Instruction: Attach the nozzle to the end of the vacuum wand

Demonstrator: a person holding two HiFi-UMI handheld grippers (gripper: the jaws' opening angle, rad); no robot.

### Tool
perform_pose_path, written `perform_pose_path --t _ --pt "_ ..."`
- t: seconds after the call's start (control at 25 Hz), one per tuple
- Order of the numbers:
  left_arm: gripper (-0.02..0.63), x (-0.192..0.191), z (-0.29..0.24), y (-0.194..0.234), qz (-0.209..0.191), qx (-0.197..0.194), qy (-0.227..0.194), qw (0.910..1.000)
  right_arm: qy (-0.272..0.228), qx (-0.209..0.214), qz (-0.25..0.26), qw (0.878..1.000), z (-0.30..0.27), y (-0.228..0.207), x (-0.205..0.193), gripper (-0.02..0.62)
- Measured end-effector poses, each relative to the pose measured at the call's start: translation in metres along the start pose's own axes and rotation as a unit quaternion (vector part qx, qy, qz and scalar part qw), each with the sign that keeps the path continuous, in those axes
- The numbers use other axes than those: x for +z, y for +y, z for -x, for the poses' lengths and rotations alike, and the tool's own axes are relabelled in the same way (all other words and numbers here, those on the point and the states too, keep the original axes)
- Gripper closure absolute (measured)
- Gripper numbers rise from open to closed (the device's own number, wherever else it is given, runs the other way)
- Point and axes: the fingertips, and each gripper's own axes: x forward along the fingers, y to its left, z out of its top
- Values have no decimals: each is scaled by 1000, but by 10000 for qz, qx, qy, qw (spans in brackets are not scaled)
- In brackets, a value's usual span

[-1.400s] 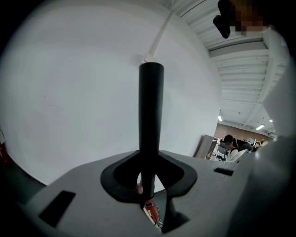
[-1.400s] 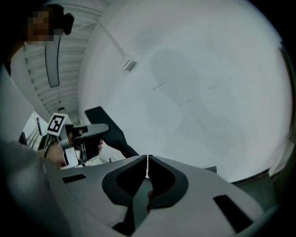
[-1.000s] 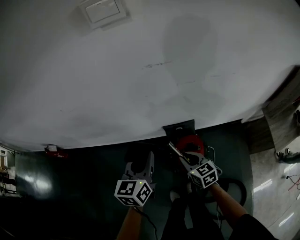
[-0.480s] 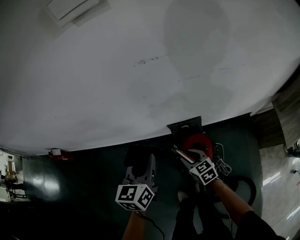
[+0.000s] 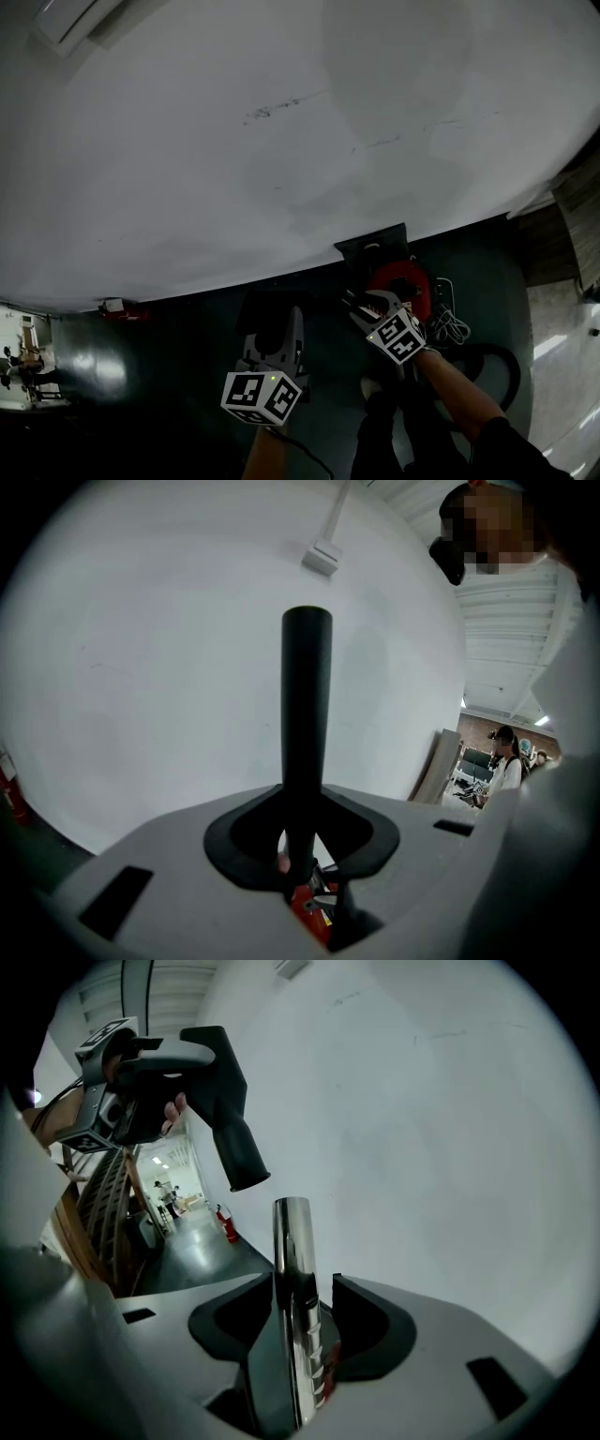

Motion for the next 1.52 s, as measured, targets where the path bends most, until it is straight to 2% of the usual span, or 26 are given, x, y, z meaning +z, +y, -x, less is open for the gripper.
perform_pose_path --t 0.28,0.44,0.84,1.04,1.2,1.52 --pt "520 -3 -3 6 62 1 35 10000 41 -50 183 9998 -13 1 -5 410" --pt "520 -2 -3 6 41 -35 36 10000 -13 -122 367 9993 -15 2 -5 433" --pt "520 7 -4 -3 15 -172 64 9998 -4 -120 430 9990 -4 7 -6 436" --pt "520 12 -9 -16 259 -478 321 9980 -52 -150 439 9989 11 9 -4 436" --pt "520 13 -18 -29 295 -703 600 9953 -87 -162 451 9988 20 12 -3 436" --pt "520 4 -30 -42 217 -798 880 9927 -181 -155 483 9985 29 18 -3 436"
